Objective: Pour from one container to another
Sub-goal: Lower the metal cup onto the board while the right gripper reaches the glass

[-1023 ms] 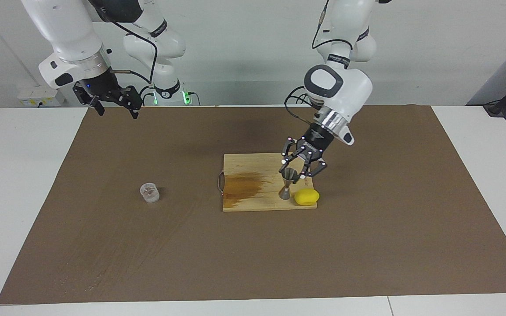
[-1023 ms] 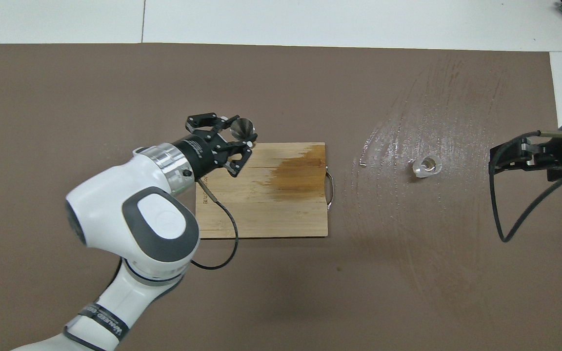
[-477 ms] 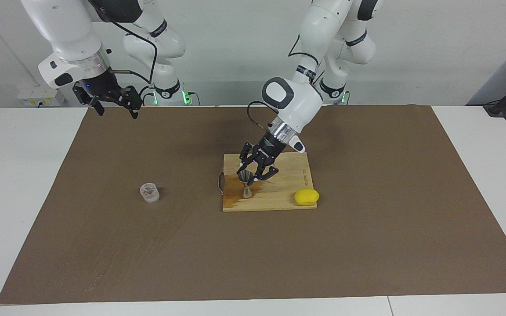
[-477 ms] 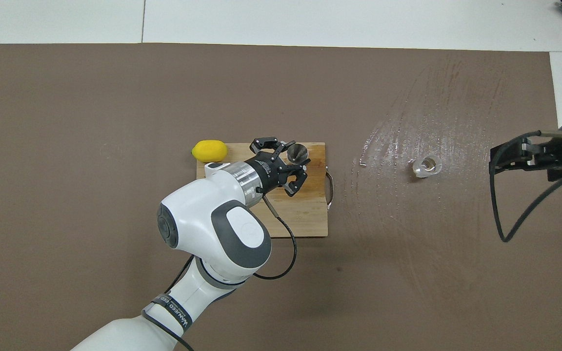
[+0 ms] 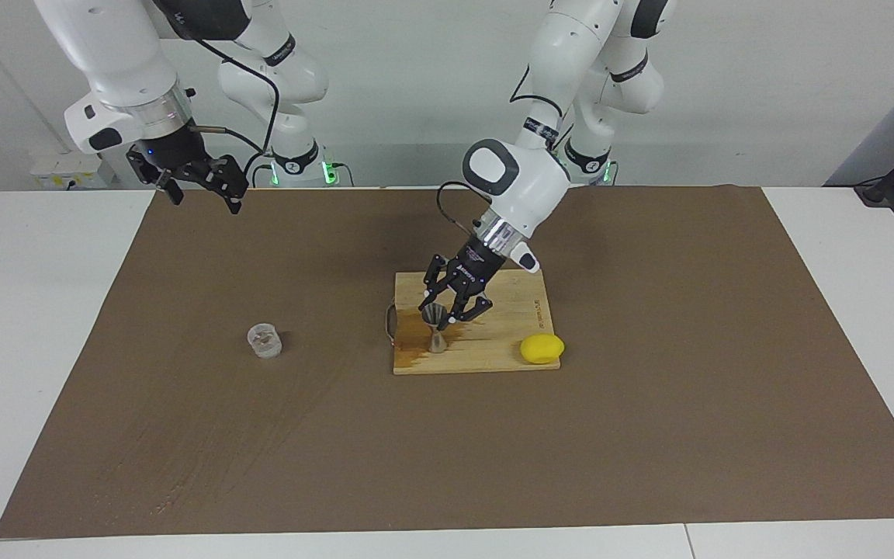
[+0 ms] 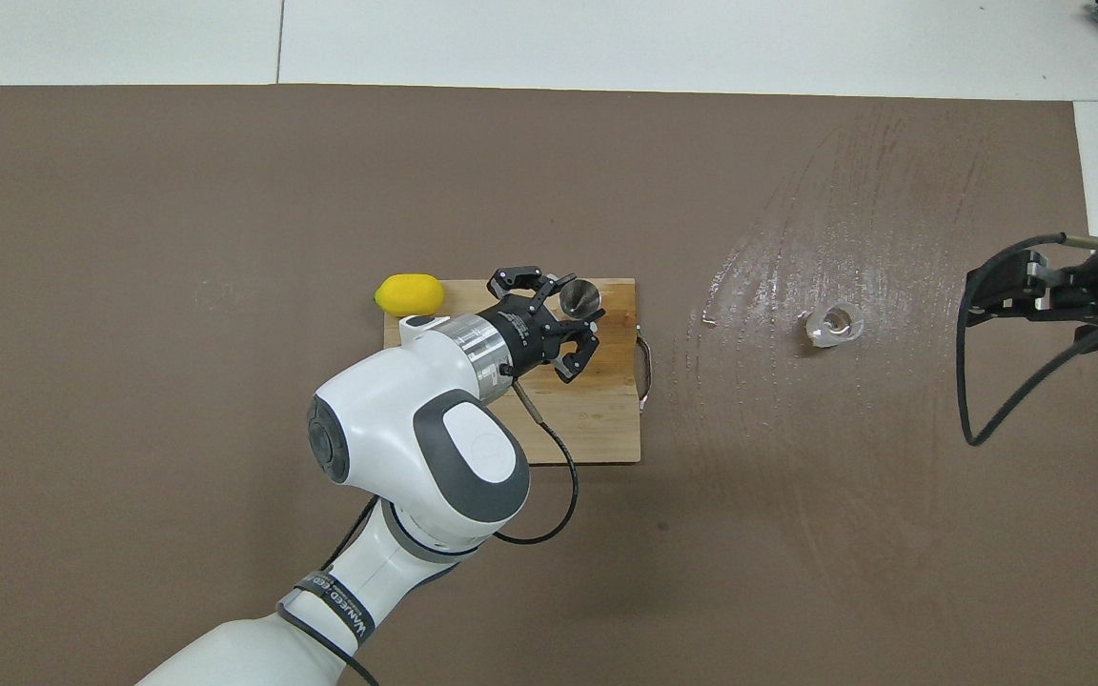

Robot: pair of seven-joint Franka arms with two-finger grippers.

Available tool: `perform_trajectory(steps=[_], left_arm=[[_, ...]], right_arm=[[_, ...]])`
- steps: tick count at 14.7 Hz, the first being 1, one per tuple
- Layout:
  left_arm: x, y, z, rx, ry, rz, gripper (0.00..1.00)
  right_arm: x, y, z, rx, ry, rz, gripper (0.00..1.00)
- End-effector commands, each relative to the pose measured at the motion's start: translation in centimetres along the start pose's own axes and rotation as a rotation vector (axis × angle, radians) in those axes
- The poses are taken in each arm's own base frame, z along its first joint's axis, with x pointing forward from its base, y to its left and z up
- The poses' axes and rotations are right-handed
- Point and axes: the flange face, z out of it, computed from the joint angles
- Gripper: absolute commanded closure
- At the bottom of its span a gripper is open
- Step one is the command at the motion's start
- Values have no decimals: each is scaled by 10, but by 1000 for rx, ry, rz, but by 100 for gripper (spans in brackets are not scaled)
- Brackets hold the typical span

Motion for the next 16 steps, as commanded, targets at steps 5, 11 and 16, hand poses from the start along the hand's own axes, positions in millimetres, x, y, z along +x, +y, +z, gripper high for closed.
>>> perform_trajectory(steps=[5, 11, 16], left_arm=[[2, -11, -16, -6, 11, 30, 100], [3, -23, -18, 7, 21, 61, 100], [4, -28, -17, 14, 33, 97, 73]], right_arm=[[53, 50, 48, 166, -118, 597, 0], [97, 104, 118, 306, -332, 1043, 0], [111, 145, 175, 423, -448, 1188, 0]])
